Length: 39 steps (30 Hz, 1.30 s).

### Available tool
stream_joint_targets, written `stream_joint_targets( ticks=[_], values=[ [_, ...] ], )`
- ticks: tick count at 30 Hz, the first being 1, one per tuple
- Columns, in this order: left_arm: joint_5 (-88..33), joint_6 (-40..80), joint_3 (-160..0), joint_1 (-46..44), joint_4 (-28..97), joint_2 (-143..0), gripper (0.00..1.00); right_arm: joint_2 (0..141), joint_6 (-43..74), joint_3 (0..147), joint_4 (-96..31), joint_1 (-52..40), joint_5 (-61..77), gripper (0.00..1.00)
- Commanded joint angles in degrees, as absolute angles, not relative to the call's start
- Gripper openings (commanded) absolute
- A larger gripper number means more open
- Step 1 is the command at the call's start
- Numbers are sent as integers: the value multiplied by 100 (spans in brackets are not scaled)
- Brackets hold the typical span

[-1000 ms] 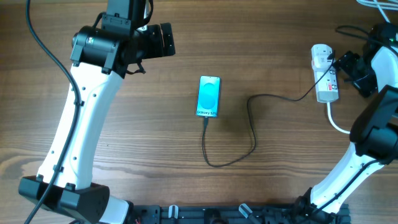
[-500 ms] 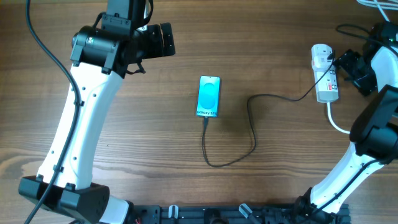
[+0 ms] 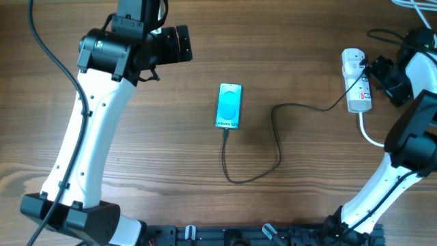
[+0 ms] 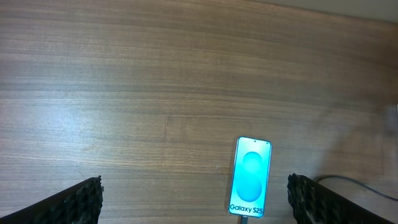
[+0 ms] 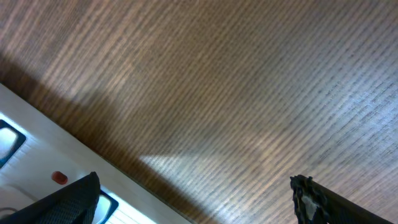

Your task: Plug charger to phone and switch on socket

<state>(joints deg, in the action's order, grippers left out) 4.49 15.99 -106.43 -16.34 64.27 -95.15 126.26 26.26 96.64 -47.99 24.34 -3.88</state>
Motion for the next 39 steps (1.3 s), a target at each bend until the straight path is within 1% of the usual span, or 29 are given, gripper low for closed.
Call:
stream_joint_targets(
  ticks=[1, 3, 14, 23, 27, 30, 33, 39],
  values=[
    [502, 1590, -10639, -1627, 6429, -9546, 100, 12763, 2471, 9701, -4875, 2408, -285, 100],
    [502, 1590, -10639, -1627, 6429, -9546, 100, 12763, 2226, 9701, -4888, 2408, 19, 100],
    [502, 1590, -10639, -1627, 6429, -9546, 100, 12763, 2244, 9701, -5124, 2397, 397, 100],
    [502, 1590, -10639, -1627, 6429, -9546, 100, 12763, 2204, 9701, -5214, 2397, 458, 100],
    [502, 1590, -10639, -1627, 6429, -9546, 100, 12680, 2224, 9708, -5481, 2436, 438, 100],
    [502, 1590, -10639, -1627, 6429, -9546, 100, 12287, 2316, 9708, -5752, 2502, 410, 100],
    [502, 1590, -10639, -1627, 6429, -9546, 100, 11594, 2467, 9708, -6119, 2504, 471, 100],
    [502, 1590, -10639, -1627, 6429, -9546, 100, 10269, 2311, 9706, -6711, 2493, 939, 100]
  ],
)
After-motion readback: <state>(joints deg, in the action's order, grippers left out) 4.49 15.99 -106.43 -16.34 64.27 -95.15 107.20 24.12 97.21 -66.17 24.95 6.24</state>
